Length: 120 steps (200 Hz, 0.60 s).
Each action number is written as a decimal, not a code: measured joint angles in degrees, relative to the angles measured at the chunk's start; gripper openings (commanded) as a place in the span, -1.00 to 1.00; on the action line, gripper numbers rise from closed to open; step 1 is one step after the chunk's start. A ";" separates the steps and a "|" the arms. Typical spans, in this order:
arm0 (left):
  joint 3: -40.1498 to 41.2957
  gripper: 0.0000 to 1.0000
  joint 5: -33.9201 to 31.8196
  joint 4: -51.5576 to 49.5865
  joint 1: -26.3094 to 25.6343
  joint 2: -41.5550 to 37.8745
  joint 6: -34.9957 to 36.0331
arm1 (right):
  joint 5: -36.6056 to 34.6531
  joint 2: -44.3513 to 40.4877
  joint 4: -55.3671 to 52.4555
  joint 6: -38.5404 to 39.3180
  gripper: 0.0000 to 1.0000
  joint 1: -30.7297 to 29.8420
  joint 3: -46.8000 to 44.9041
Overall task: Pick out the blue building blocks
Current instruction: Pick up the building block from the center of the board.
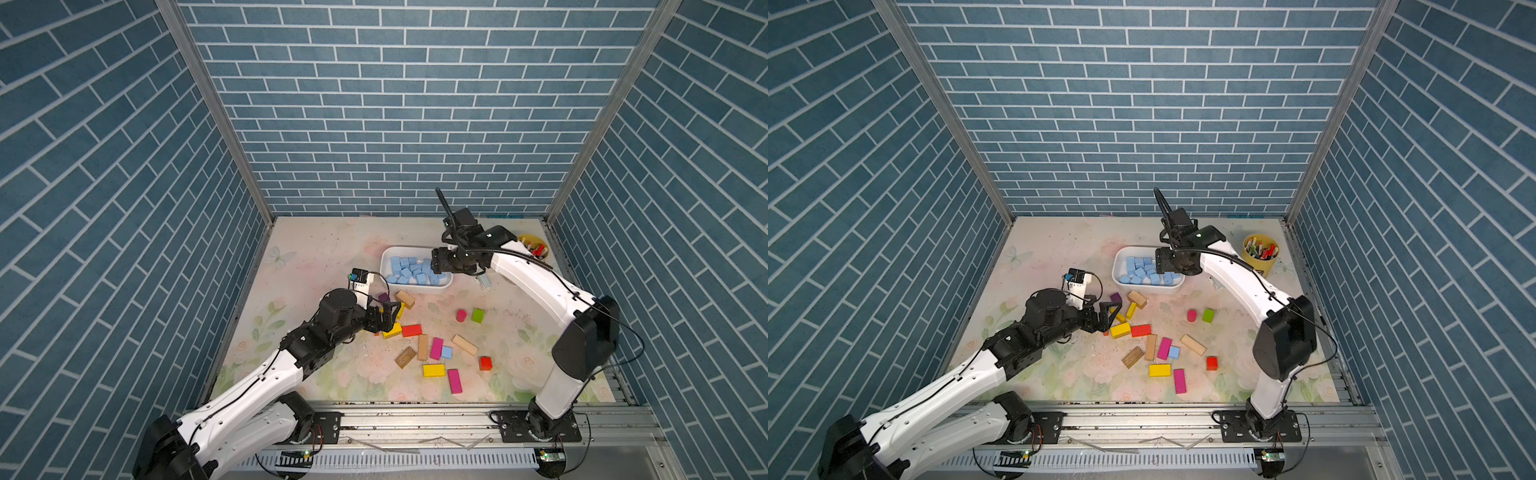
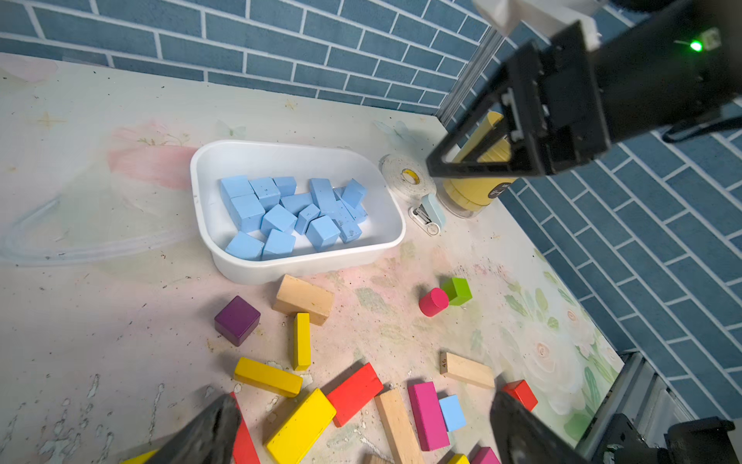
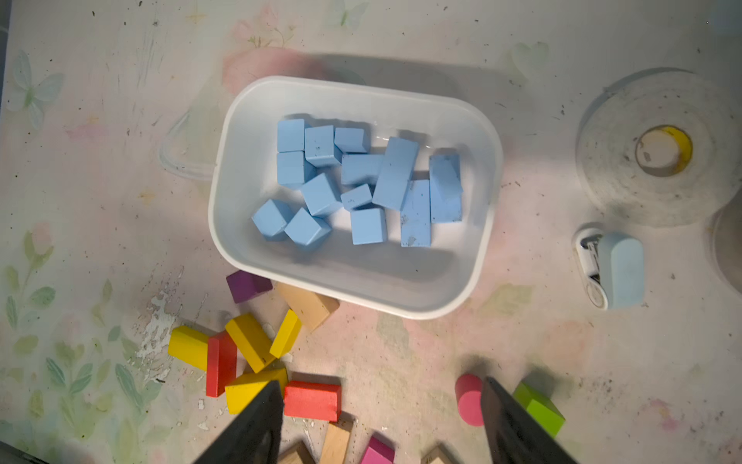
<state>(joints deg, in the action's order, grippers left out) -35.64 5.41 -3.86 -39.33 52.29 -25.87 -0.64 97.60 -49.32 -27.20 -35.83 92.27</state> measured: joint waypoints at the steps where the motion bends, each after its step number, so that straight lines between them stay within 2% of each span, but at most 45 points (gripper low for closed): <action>1: 0.00 0.99 0.00 -0.02 -0.02 0.00 0.00 | 0.02 -0.44 0.13 -0.02 0.54 -0.02 -0.61; 51: 0.00 0.99 0.09 0.04 -0.02 0.35 -0.09 | -0.90 -12.76 1.18 -1.53 0.64 -2.05 -18.80; 120: 0.00 0.99 0.22 0.11 -0.02 0.70 -0.09 | -0.85 -20.35 0.87 -1.44 0.65 -11.56 -31.04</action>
<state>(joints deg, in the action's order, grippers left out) -35.64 5.63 -3.75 -39.35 52.99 -25.96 -1.50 77.25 -48.45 -28.64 -47.40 61.23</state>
